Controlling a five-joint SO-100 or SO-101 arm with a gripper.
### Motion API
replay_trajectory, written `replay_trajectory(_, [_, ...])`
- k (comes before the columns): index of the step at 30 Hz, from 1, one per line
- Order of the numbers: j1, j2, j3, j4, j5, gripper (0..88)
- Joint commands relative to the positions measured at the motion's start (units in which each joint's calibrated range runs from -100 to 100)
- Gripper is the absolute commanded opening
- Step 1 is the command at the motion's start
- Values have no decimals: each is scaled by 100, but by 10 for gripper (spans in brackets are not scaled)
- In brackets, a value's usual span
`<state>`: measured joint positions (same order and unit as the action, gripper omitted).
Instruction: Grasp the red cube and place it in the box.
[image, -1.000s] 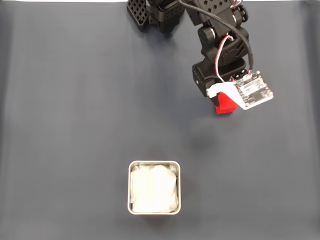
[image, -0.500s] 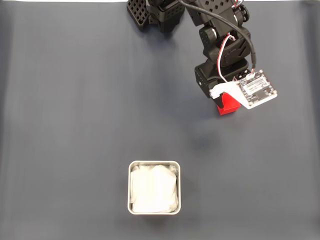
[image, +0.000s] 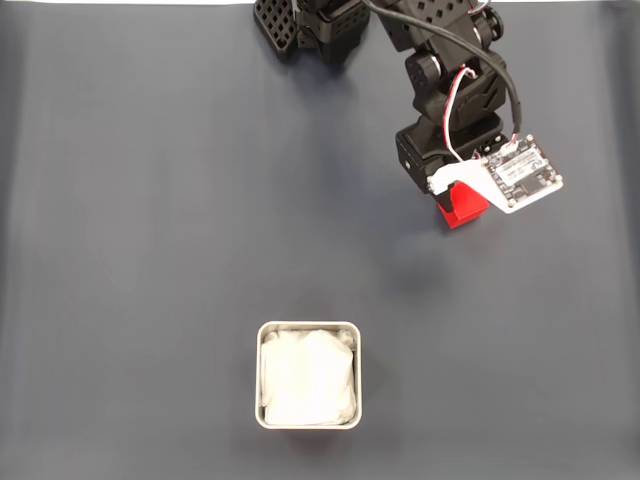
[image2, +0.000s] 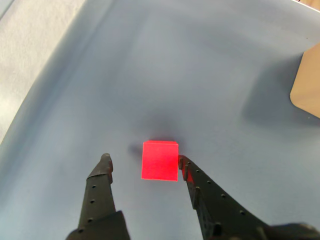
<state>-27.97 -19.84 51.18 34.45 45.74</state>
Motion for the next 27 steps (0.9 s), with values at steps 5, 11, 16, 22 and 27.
replay_trajectory(5, [-37, -26, -45, -43, 132, 198])
replay_trajectory(11, [-16, -43, -45, -35, 156, 111])
replay_trajectory(16, [-9, -78, -54, -84, 161, 54])
replay_trajectory(22, [-2, -78, -99, -43, 171, 22])
replay_trajectory(27, [-2, -121, -108, -35, 171, 20])
